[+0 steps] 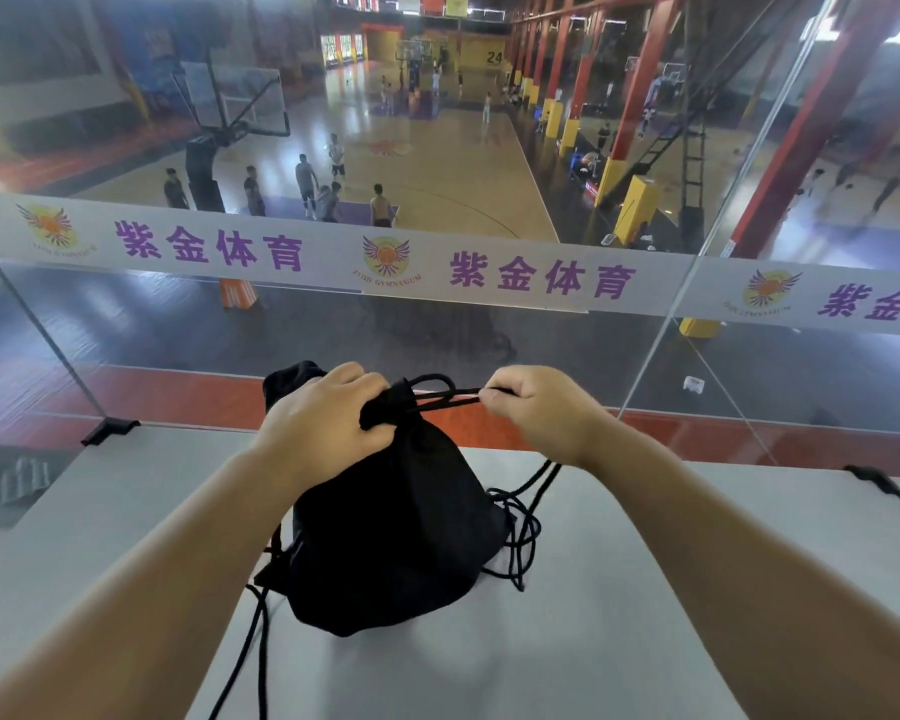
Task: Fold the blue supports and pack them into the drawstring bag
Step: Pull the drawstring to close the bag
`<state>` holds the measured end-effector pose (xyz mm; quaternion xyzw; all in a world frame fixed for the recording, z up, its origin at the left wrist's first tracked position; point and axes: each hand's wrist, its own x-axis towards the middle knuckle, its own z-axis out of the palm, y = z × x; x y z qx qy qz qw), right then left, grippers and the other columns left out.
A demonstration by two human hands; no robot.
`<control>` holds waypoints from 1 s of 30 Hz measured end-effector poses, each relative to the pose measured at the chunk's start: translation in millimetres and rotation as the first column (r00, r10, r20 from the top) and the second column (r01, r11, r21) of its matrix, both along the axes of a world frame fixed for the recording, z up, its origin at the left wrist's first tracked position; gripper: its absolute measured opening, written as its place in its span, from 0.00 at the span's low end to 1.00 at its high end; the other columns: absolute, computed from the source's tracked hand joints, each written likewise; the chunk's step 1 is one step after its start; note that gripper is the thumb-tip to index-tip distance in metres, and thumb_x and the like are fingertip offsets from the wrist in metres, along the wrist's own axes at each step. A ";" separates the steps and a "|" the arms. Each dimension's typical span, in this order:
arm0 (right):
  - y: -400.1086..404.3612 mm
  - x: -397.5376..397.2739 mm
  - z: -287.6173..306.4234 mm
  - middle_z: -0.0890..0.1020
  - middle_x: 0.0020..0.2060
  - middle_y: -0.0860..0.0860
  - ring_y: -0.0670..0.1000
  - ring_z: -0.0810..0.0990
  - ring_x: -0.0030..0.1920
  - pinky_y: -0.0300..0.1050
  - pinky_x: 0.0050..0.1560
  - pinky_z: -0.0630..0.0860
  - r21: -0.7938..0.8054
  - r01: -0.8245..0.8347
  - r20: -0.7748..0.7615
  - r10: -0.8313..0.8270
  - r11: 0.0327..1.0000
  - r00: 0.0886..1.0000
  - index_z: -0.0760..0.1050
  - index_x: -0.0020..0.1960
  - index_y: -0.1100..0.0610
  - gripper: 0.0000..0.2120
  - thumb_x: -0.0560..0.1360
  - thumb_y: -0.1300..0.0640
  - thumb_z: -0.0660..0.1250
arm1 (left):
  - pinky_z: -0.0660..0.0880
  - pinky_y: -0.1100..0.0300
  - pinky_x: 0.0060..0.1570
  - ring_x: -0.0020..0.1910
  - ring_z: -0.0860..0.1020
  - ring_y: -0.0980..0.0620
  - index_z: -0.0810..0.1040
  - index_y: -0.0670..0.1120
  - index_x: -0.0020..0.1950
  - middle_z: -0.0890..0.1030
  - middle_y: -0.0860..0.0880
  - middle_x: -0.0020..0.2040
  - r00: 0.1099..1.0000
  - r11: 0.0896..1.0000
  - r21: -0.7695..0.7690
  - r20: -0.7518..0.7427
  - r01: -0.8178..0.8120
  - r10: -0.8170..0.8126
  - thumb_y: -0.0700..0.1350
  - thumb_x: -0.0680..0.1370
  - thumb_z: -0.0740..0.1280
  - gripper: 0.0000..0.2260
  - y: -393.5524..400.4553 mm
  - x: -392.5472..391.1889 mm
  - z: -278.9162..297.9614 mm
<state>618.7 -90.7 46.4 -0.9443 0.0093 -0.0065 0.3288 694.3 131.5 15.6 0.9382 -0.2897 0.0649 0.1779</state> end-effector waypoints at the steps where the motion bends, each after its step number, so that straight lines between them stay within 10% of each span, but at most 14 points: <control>1: -8.1 -2.5 1.8 0.80 0.37 0.51 0.51 0.78 0.39 0.49 0.44 0.74 0.002 0.035 0.019 -0.035 0.999 0.999 0.76 0.41 0.51 0.11 0.79 0.51 0.59 | 0.74 0.56 0.44 0.46 0.76 0.51 0.74 0.54 0.53 0.73 0.56 0.48 1.000 1.000 -0.004 -0.007 -0.013 0.013 0.55 0.72 0.65 0.11 2.6 1.8 1.4; 14: -14.9 3.3 -5.5 0.76 0.31 0.52 0.50 0.72 0.31 0.45 0.32 0.68 0.008 0.288 0.033 -0.289 0.957 0.957 0.75 0.43 0.57 0.13 0.80 0.53 0.57 | 0.71 0.59 0.54 0.49 0.74 0.54 0.76 0.50 0.56 0.71 0.52 0.52 0.994 0.941 -0.322 -0.056 -0.106 0.093 0.53 0.72 0.70 0.15 22.5 -1.3 6.6; 20: 6.6 15.4 -8.1 0.78 0.48 0.50 0.48 0.75 0.42 0.41 0.40 0.70 0.077 0.298 0.035 -0.301 0.951 0.953 0.73 0.57 0.55 0.09 0.79 0.59 0.59 | 0.73 0.55 0.43 0.42 0.76 0.47 0.78 0.44 0.45 0.79 0.46 0.45 0.933 0.950 -0.020 -0.196 -0.312 0.302 0.53 0.74 0.69 0.12 52.9 1.4 9.1; 24: 30.7 17.6 3.8 0.70 0.63 0.48 0.47 0.70 0.60 0.43 0.58 0.67 0.075 0.099 0.144 -0.109 0.992 0.983 0.68 0.67 0.48 0.20 0.75 0.53 0.64 | 0.66 0.63 0.32 0.32 0.72 0.55 0.71 0.52 0.28 0.74 0.53 0.31 0.934 0.949 -0.126 -0.253 -0.289 0.251 0.46 0.75 0.69 0.15 58.8 -2.5 10.8; 30: 82.8 23.9 4.8 0.68 0.65 0.44 0.54 0.62 0.63 0.52 0.65 0.64 -0.323 -0.181 0.101 0.224 0.929 0.969 0.62 0.72 0.42 0.36 0.67 0.33 0.67 | 0.65 0.67 0.34 0.30 0.75 0.67 0.78 0.54 0.34 0.79 0.56 0.33 0.951 0.917 -0.342 -0.293 -0.204 0.102 0.45 0.76 0.66 0.11 49.8 -11.3 23.6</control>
